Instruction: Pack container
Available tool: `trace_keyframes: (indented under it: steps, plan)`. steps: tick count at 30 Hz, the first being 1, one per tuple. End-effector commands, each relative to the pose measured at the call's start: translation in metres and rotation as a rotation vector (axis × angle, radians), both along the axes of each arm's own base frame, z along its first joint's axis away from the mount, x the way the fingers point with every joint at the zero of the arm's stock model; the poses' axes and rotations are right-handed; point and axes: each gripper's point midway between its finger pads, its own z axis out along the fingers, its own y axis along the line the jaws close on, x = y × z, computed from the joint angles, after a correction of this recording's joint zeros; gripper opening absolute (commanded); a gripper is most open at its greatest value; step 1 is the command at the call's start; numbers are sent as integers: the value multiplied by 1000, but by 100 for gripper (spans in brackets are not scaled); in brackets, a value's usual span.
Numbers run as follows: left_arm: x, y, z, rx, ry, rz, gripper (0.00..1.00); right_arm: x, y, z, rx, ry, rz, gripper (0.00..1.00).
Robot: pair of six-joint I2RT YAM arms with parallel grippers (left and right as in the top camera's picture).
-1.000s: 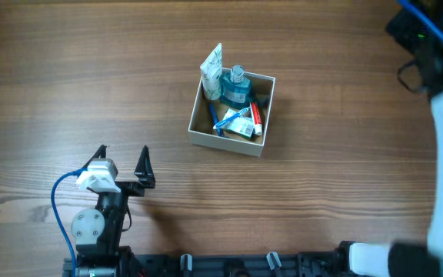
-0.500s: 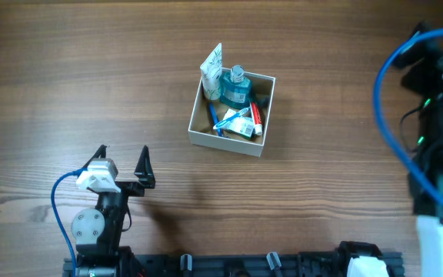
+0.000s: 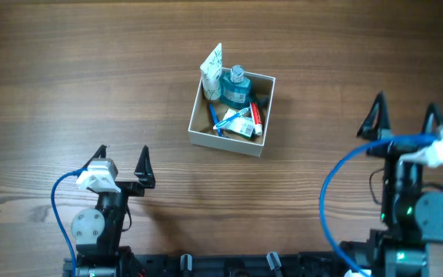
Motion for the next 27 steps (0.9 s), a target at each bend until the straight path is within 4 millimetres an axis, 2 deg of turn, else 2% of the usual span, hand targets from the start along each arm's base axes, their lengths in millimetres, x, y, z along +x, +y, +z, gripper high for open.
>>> trace_keyframes:
  steps: [1,15,27]
  plan:
    - [0,1,-2,-9,-2,5,100,-15,10,-8,-33,-62,40,100]
    - [0,1,-2,-9,-3,5,100,-38,39,-35,-88,-151,187,100]
    - [0,1,-2,-9,-3,5,100,-35,51,-51,-82,-135,244,100]
